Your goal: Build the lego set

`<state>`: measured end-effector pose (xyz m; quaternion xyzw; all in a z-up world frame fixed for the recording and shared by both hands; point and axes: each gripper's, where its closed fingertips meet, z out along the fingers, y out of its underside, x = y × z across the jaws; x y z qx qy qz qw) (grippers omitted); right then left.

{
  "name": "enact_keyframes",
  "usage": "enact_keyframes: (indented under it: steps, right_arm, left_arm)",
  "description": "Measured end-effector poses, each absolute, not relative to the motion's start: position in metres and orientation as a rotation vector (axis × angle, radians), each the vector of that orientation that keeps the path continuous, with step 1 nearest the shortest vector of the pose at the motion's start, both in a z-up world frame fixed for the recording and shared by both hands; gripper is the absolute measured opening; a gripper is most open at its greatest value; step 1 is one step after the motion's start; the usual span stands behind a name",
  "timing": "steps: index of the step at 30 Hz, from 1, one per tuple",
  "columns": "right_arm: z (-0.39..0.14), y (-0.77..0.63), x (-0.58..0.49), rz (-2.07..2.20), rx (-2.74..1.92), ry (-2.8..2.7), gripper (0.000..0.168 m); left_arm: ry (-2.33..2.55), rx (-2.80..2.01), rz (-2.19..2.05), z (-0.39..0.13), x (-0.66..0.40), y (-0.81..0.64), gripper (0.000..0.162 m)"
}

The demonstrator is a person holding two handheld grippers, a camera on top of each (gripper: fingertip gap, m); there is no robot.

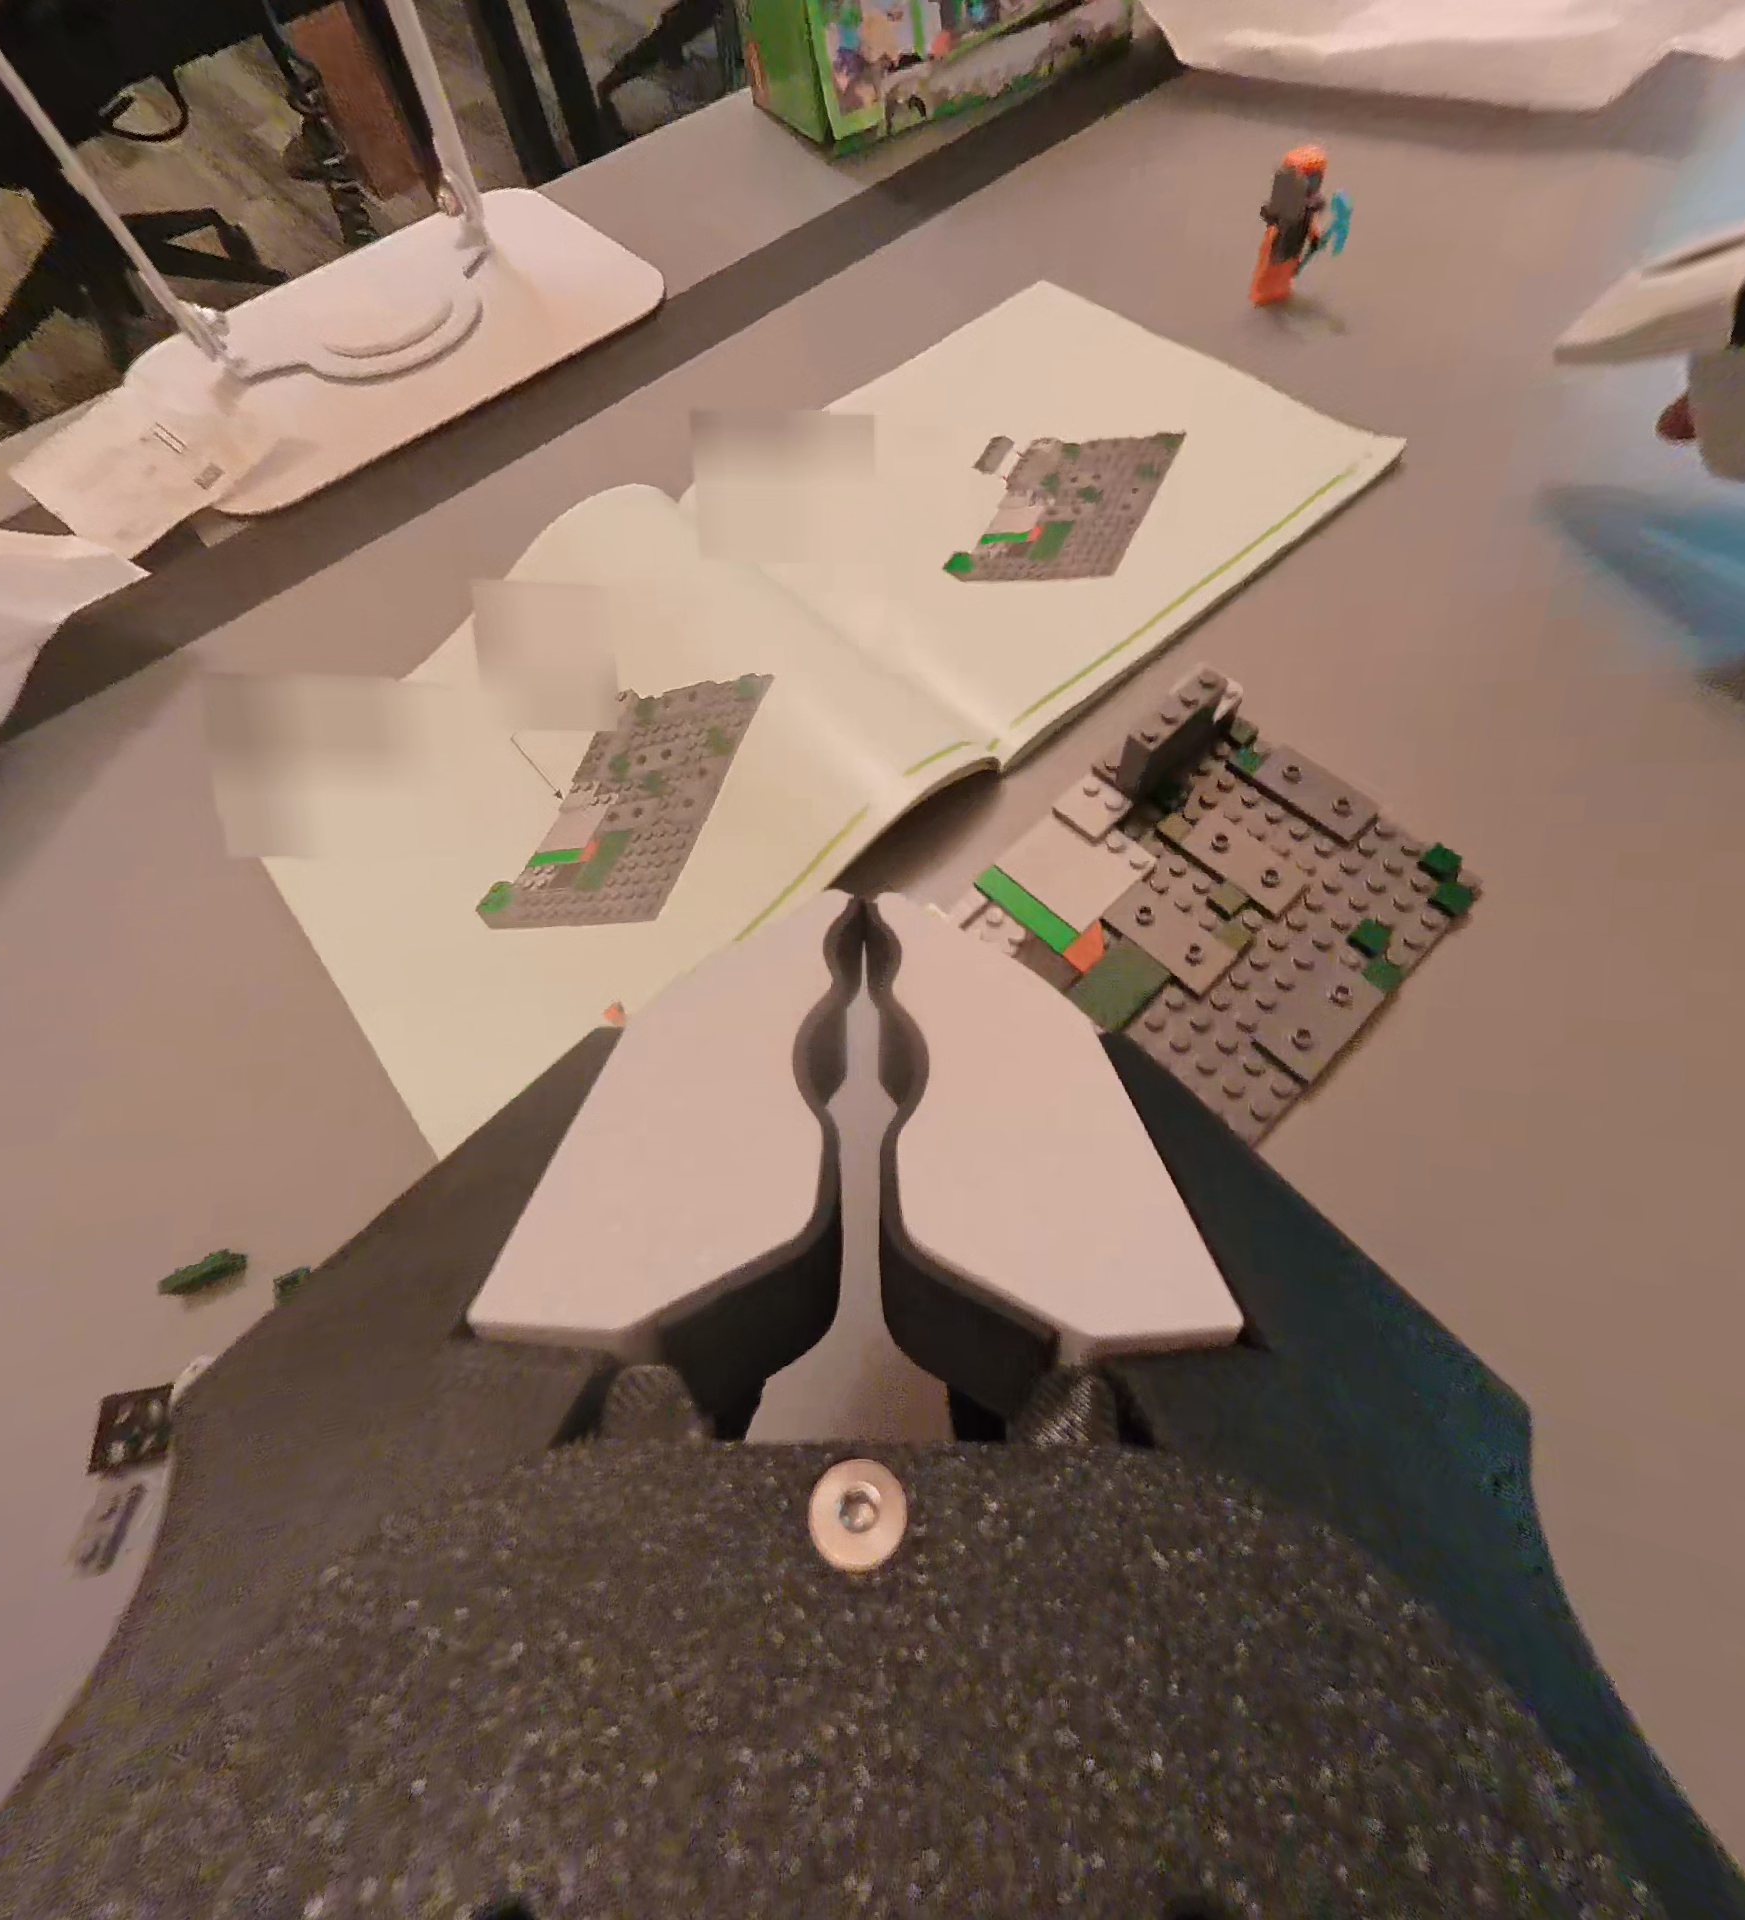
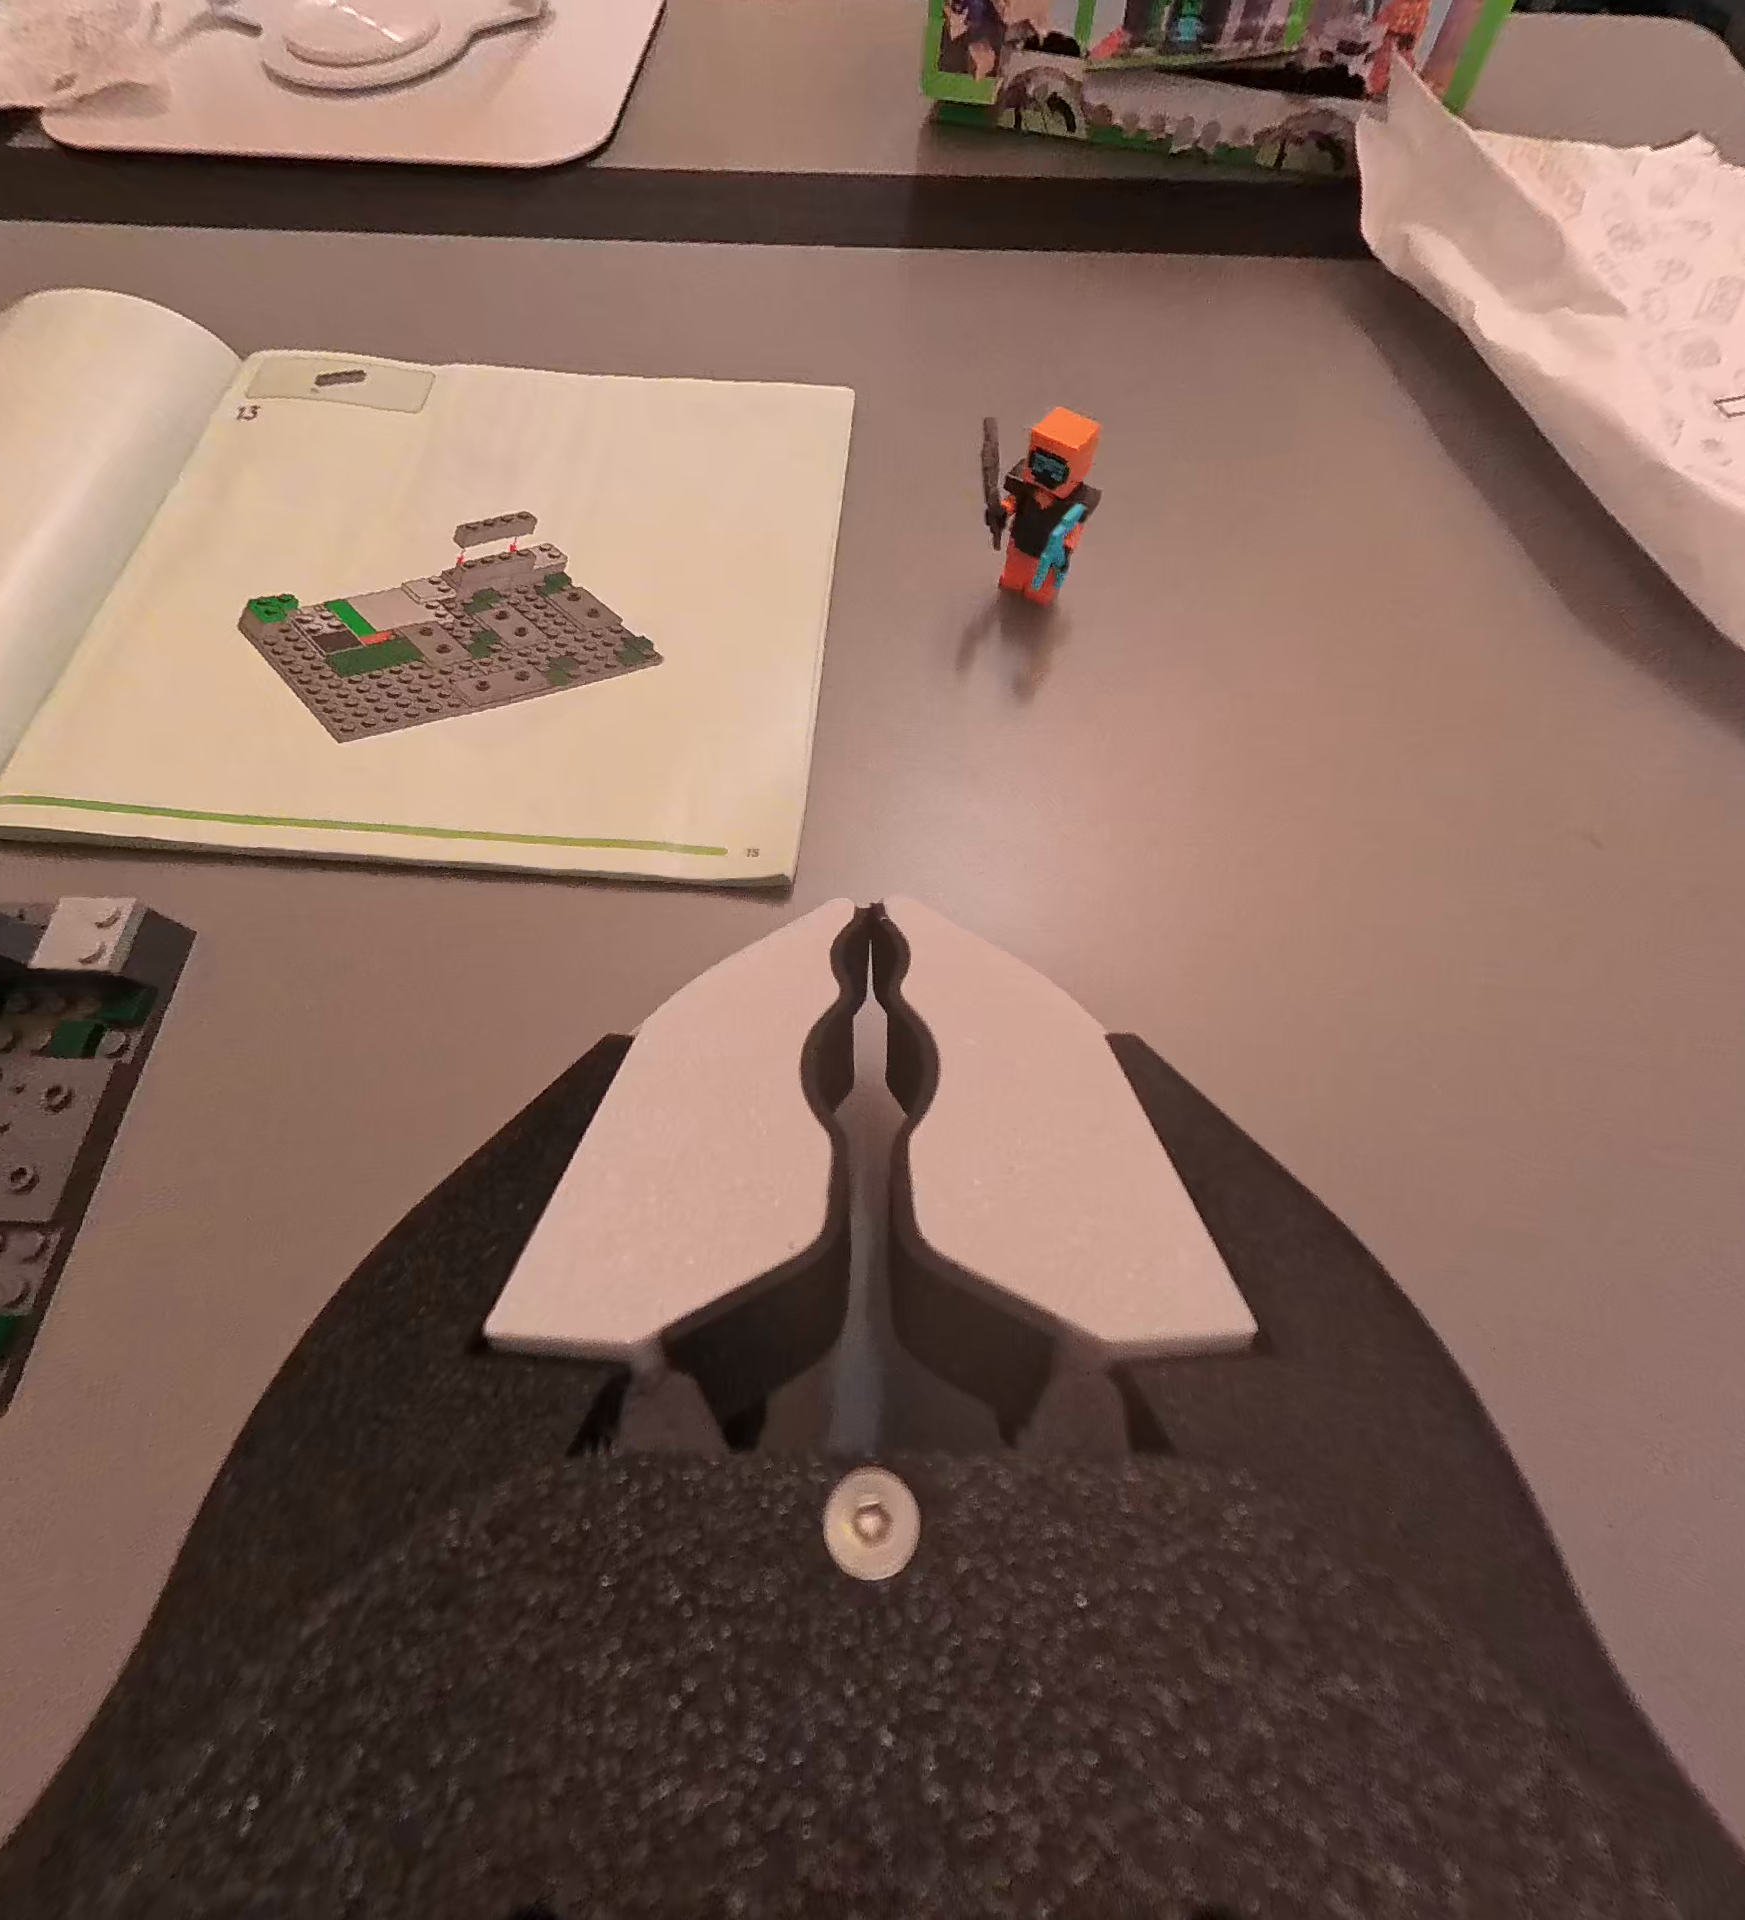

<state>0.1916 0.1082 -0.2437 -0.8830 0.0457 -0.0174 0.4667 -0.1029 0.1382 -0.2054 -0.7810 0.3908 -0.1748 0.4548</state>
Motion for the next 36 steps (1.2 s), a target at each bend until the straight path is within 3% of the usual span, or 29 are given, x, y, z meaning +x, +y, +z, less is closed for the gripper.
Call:
enact_keyframes:
  steps: [24,28,36]
  right_arm:
    - [-0.264,0.125,0.193,-0.077,-2.191,0.074,0.000]
    - [-0.255,0.129,0.172,-0.056,-2.115,-0.244,0.001]
    - [-0.256,0.136,0.150,-0.009,-1.985,-1.099,0.020]
  left_arm:
    - [0.819,-1.903,-0.510,-0.227,-0.104,0.154,0.000]
    - [0.825,-1.893,-0.507,-0.226,-0.105,0.154,0.000]
    - [0.832,-1.889,-0.484,-0.226,-0.109,0.154,0.000]
